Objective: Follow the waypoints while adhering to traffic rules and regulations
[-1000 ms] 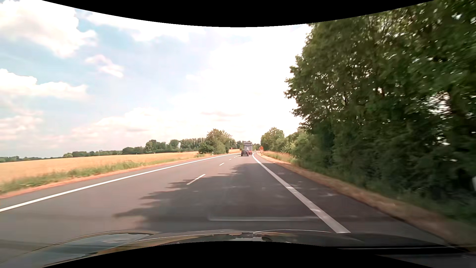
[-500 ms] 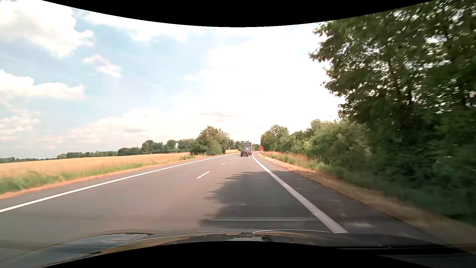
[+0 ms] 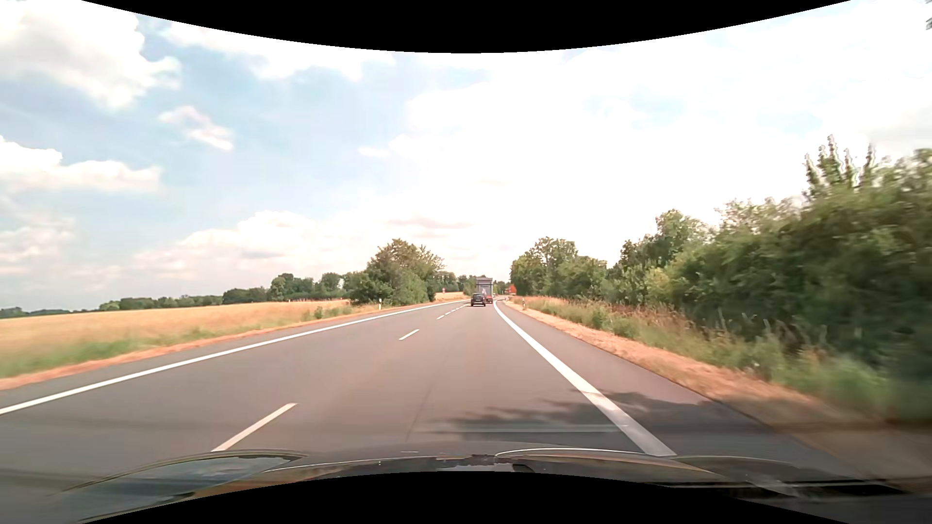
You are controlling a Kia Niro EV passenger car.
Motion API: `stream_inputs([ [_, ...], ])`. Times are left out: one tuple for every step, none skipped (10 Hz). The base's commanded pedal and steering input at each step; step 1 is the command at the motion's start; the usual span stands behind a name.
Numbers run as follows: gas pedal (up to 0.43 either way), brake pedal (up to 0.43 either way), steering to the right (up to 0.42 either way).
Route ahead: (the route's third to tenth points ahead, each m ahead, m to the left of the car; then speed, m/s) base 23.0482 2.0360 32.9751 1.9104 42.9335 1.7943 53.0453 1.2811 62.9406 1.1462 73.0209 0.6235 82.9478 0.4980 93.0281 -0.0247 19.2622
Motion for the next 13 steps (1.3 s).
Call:
stream_inputs([
  [0.157,0.0,0.001],
  [0.157,0.0,0.001],
  [0.157,0.0,0.001],
  [0.157,0.0,0.001],
  [0.157,0.0,0.001],
  [0.157,0.0,0.001],
  [0.157,0.0,0.001],
  [0.157,0.0,0.001],
  [0.157,0.0,0.001],
  [0.157,0.0,0.001],
  [0.157,0.0,0.001],
  [0.157,0.0,0.001],
  [0.157,0.0,0.001],
])
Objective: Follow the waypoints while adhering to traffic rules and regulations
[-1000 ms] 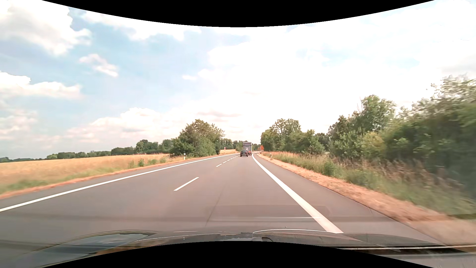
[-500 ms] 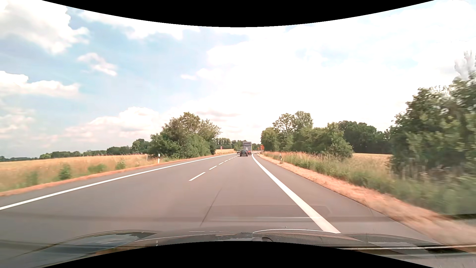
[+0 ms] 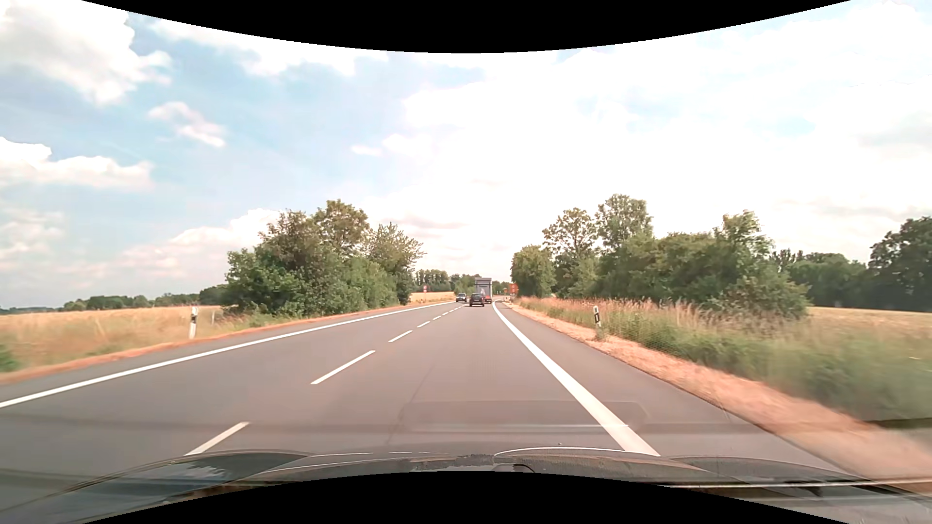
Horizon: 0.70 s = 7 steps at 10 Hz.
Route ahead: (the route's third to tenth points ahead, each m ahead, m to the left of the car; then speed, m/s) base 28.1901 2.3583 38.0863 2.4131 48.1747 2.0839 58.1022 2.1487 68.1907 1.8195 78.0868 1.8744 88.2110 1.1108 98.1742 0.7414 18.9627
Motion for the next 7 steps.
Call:
stream_inputs([
  [0.157,0.0,0.001],
  [0.157,0.0,0.001],
  [0.157,0.0,0.001],
  [0.157,0.0,0.001],
  [0.157,0.0,0.001],
  [0.157,0.0,0.001],
  [0.157,0.0,0.001],
])
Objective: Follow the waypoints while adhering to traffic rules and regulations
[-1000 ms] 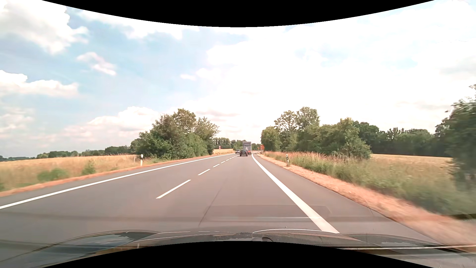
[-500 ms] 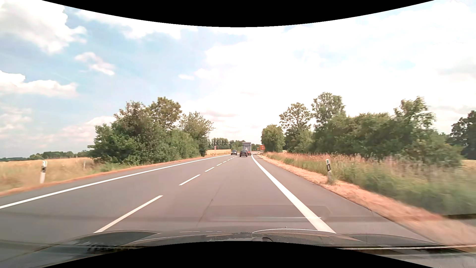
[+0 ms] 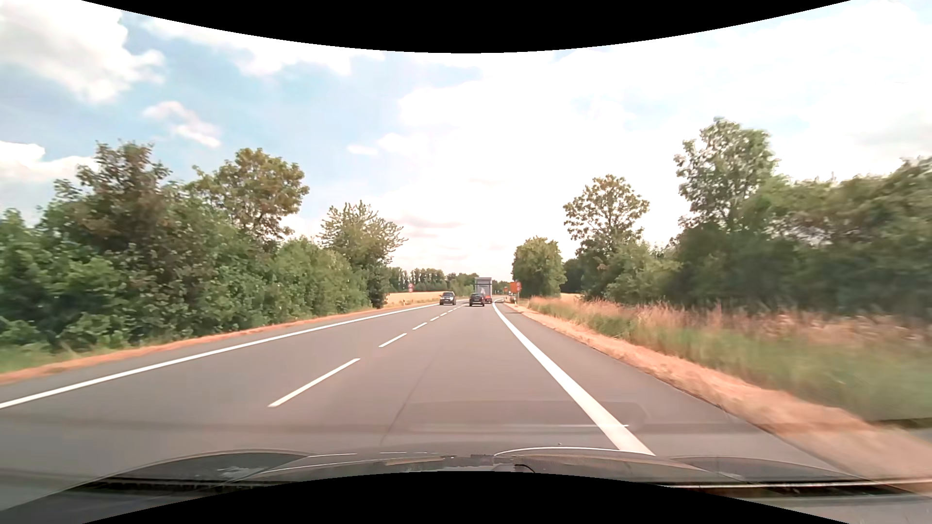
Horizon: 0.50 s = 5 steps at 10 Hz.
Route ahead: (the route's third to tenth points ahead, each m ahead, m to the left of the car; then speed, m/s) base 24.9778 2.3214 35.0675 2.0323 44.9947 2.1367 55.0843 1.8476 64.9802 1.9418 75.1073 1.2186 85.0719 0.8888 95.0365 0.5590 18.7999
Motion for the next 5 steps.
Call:
stream_inputs([
  [0.157,0.0,0.001],
  [0.157,0.0,0.001],
  [0.157,0.0,0.001],
  [0.157,0.0,0.001],
  [0.157,0.0,0.001],
])
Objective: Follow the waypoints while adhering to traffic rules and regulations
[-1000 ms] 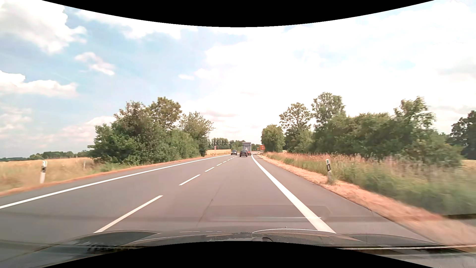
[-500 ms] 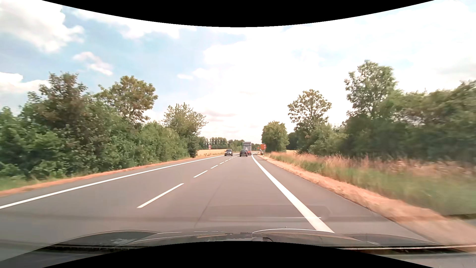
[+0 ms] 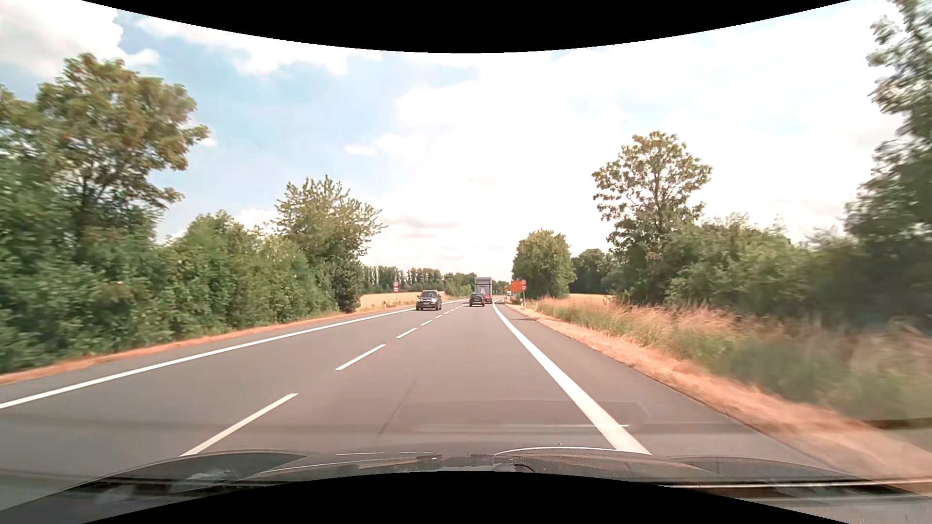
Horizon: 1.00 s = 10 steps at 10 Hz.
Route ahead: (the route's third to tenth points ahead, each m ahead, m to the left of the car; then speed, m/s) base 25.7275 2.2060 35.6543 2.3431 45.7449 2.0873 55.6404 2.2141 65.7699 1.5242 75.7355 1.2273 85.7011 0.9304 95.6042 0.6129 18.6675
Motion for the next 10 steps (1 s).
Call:
stream_inputs([
  [0.157,0.0,0.001],
  [0.157,0.0,0.001],
  [0.157,0.0,0.001],
  [0.157,0.0,0.001],
  [0.157,0.0,0.001],
  [0.157,0.0,0.001],
  [0.157,0.0,0.001],
  [0.157,0.0,0.001],
  [0.157,0.0,0.001],
  [0.157,0.0,0.001],
])
